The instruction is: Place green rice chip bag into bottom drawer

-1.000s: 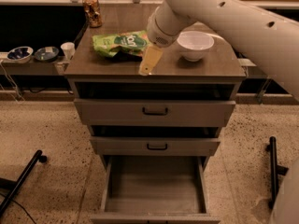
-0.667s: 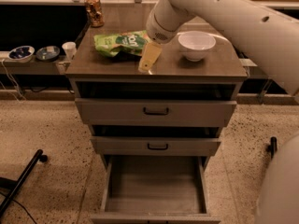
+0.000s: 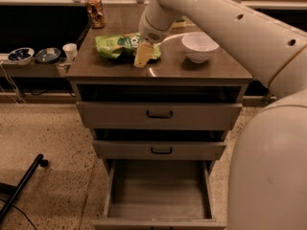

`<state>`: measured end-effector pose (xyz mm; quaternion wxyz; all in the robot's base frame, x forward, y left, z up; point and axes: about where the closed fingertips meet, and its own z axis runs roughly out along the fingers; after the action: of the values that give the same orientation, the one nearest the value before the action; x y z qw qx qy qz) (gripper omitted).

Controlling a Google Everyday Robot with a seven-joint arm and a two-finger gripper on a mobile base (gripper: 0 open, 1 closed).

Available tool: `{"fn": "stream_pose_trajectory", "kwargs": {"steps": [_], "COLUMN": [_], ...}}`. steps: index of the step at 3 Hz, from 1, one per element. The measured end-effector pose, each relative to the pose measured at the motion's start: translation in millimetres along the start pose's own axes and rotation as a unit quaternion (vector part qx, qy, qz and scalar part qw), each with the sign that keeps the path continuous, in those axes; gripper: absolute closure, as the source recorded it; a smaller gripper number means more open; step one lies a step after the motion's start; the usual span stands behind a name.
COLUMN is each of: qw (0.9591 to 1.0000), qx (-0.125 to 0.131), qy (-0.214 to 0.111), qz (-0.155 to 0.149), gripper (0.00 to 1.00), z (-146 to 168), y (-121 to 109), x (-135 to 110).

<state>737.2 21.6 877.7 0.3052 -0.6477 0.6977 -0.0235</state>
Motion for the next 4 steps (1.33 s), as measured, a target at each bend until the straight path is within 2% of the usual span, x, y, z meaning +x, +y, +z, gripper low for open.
{"fn": "stream_pose_trajectory", "kwargs": {"steps": [1,3,4], "qw": [1.0000,0.9997,0.9996], "qx": [-0.006,-0.016,-0.023], "qy": [-0.004,-0.013,-0.014], "qz": [-0.004,-0.012,-0.010], "gripper": [0.43,0.45,0.59], "z": [13.6,45.2,58.9], "y": [-3.1,-10.2,-9.2], "x": [-12.2,-25.9,-25.5]}}
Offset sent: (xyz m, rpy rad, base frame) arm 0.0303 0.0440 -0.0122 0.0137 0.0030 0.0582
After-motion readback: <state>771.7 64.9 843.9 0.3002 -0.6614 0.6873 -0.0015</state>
